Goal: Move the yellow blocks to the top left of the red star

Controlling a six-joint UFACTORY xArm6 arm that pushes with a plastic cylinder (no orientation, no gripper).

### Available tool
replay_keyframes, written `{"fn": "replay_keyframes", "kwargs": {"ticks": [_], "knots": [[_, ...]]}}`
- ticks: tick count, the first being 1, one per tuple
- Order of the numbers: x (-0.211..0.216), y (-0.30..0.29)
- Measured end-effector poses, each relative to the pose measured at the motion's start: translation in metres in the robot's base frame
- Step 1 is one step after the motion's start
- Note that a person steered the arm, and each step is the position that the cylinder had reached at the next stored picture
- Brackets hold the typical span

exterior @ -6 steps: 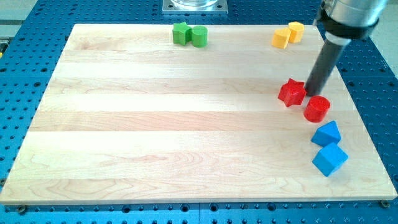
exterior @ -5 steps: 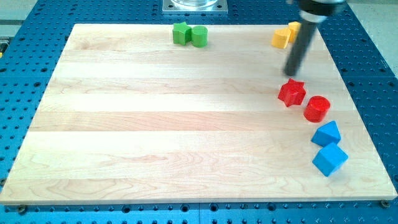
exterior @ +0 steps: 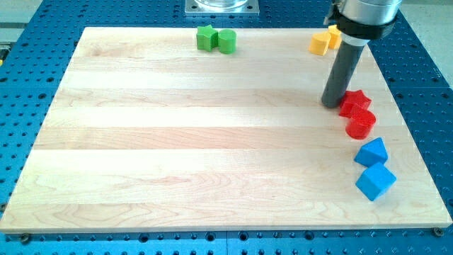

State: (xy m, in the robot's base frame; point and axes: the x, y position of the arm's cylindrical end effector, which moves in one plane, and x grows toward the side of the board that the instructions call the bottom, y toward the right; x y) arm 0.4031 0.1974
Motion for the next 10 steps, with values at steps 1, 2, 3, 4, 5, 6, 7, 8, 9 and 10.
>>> {"fn": "replay_keyframes", "kwargs": {"ticks": [1, 2, 3, 4, 5, 6, 7, 8, 9, 10], "knots": [[-0.029, 0.001], [-0.079, 0.049], [-0.155, 0.071], [-0.199, 0.070], [-0.211, 0.074], [-0.176, 0.013], [-0.093, -0.014], [-0.100, -0.001], [-0.087, -0.044], [-0.061, -0.033]]}}
